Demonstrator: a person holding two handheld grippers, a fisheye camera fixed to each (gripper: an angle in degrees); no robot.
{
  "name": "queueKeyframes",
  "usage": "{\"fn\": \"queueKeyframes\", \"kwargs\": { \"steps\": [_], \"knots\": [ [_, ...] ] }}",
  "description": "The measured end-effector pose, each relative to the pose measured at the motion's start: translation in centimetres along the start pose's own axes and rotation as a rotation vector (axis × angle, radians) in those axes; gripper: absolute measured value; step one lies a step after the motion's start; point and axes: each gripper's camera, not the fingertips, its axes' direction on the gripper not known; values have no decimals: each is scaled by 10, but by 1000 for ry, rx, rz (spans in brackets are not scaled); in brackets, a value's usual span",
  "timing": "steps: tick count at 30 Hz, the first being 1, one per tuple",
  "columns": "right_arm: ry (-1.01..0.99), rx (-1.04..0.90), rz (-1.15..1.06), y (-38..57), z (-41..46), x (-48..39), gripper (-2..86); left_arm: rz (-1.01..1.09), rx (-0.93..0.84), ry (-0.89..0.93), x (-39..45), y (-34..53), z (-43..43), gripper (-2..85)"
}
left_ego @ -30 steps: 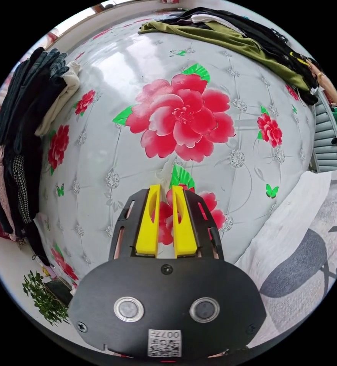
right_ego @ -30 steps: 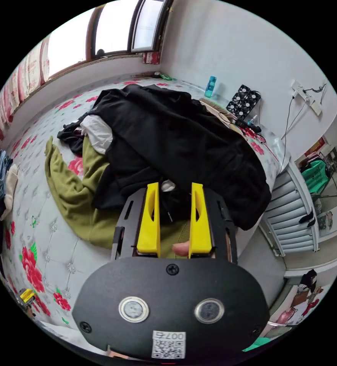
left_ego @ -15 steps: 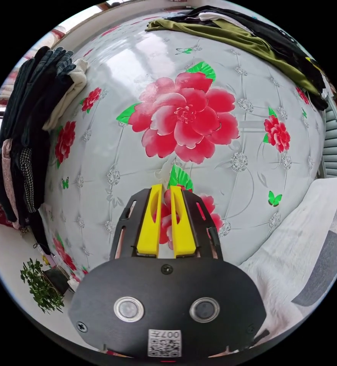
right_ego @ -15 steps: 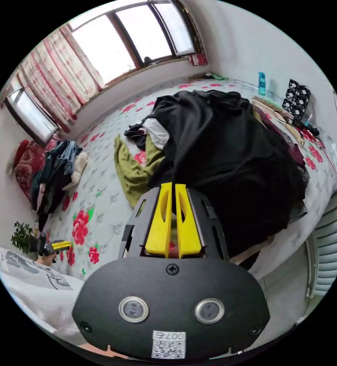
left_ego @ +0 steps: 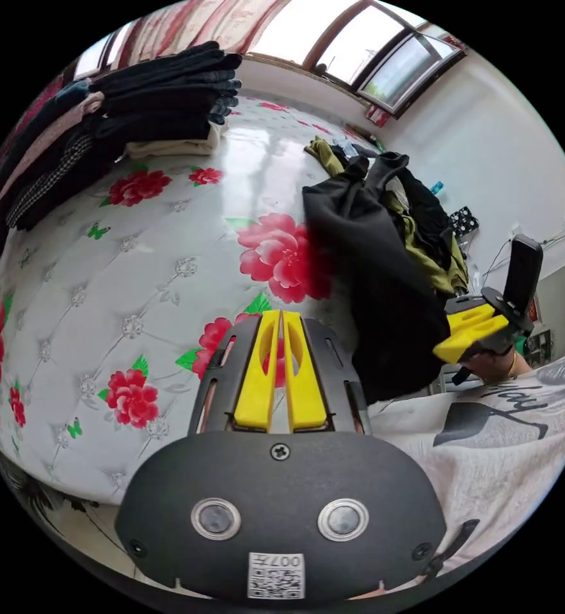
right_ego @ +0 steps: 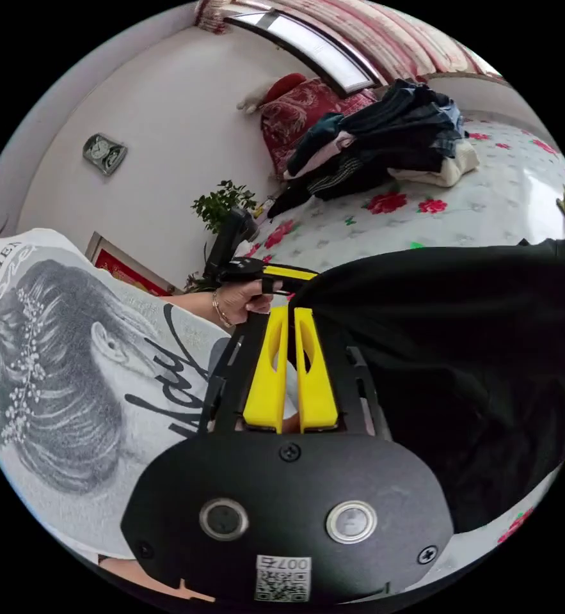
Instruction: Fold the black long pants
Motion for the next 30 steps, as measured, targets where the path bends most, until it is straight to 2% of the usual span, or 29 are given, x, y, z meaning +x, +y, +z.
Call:
{"fn": "queueKeyframes", "kwargs": {
  "steps": [4, 6, 7, 9, 12, 15, 18, 21, 22, 24, 26, 28, 29, 30],
  "knots": [
    [62, -54, -36, -9, 21, -15, 29, -42, 63, -135, -24, 25, -45, 8],
    [183, 3, 95, 6, -10, 10, 49, 10, 80, -196, -21, 32, -61, 20],
    [215, 26, 144, 13, -20, 19, 53, 74, 85, -216, -11, 34, -67, 28],
    [360, 151, 407, 57, -71, 59, 68, 204, 78, -192, 11, 34, -69, 42],
    [470, 268, 695, 126, -123, 90, 81, 453, 24, -50, 65, 29, -52, 69],
    [564, 264, 829, 173, -139, 95, 85, 717, -87, 85, 126, 25, -13, 103],
    [556, 203, 867, 190, -127, 100, 83, 952, -346, -76, 170, 38, 53, 94],
    [586, 132, 882, 188, -109, 111, 62, 1009, -328, -52, 177, 44, 54, 70],
    [633, 137, 871, 185, -108, 108, 55, 970, -335, -14, 173, 43, 50, 52],
    [566, 52, 758, 167, -92, 111, 30, 927, -330, -55, 165, 47, 39, 38],
    [457, -34, 617, 144, -70, 108, 18, 933, -330, -208, 154, 59, 24, 17],
    [308, -108, 415, 105, -41, 91, 10, 967, -336, -519, 120, 80, -2, 4],
    [174, -100, 253, 71, -23, 69, 6, 927, -352, -614, 91, 86, -20, 1],
    [39, -102, 102, 33, -5, 44, 4, 884, -363, -637, 74, 86, -30, 0]
  ]
}}
